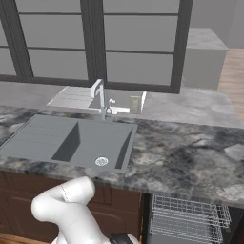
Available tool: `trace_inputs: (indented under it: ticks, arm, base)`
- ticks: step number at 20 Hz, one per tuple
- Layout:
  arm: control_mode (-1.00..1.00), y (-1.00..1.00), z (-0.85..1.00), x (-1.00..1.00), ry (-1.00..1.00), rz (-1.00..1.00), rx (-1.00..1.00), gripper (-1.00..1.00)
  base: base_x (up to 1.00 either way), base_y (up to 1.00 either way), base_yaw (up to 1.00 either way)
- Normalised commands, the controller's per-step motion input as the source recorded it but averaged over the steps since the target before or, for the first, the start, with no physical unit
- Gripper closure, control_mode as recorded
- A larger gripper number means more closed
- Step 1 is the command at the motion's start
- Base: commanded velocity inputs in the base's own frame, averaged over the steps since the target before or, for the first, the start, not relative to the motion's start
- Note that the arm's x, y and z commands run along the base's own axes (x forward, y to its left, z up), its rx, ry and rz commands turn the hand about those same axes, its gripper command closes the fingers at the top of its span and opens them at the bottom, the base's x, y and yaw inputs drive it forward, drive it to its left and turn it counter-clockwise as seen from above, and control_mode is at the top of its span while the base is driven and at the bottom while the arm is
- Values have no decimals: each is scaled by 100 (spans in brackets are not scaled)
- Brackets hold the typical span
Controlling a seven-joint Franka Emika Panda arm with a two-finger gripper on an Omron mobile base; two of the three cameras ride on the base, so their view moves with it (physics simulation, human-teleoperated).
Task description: Open the dishwasher door and pull out the top rack.
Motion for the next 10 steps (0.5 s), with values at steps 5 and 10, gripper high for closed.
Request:
trace_inputs:
  ticks: [5,10]
  arm:
    - [-100,19,96,-65,19,-4,18,-100]
    - [-100,45,100,-84,9,-1,20,-100]
  base:
    - [0,0,0]
    - [0,0,0]
